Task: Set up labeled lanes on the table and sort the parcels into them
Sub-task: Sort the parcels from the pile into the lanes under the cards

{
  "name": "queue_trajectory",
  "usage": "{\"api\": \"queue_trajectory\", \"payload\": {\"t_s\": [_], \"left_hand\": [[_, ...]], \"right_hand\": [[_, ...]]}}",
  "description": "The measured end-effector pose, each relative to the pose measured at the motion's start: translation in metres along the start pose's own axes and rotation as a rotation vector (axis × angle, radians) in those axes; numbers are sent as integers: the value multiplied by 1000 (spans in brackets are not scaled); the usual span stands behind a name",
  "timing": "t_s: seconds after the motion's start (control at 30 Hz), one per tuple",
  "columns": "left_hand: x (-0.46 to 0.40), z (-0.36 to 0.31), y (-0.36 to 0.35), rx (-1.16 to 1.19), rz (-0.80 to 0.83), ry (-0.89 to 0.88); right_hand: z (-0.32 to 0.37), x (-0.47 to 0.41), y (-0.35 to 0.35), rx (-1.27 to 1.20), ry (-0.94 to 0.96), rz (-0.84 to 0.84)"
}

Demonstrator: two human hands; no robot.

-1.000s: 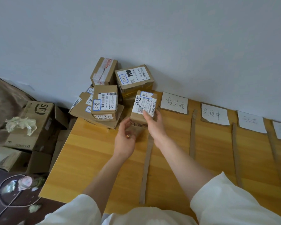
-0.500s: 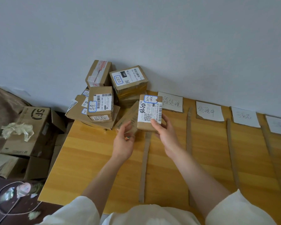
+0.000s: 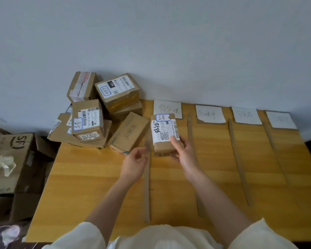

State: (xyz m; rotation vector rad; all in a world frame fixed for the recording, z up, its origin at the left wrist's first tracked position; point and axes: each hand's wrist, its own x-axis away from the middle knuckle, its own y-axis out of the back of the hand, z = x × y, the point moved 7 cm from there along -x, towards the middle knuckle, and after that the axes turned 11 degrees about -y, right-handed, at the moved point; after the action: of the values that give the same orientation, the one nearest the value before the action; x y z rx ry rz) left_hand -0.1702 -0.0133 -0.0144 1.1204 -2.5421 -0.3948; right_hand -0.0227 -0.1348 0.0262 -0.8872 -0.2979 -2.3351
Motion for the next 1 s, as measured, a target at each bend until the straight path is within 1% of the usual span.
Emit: {"api": "queue_trajectory", "payload": {"t_s": [0.13,0.27,0.4,0.6,0.7,0.87,1.0], "left_hand": [[6,-2,-36,-77,126,26],[14,-14,-76,-170,200,3],[21,-32,-131,-273,278,-15],[23,-62,-227,-378,379,-34],[20,-74,-269,-439,417,-32],[13,-90,-326,-539,480,-36],[4,-92,-360,-611,509,5]], "right_hand": [[-9,2,39,-46,-45,-65],[-15,0,85,-95,-89,-109],[-19,-6,144,-152,-111,-151],[-29,-25,246,-254,-195,-226],[-31,-35,292,-277,-204,-251],[-25,-46,361,-324,-203,-287],[-17,-57,415,-356,-210,-339]]}}
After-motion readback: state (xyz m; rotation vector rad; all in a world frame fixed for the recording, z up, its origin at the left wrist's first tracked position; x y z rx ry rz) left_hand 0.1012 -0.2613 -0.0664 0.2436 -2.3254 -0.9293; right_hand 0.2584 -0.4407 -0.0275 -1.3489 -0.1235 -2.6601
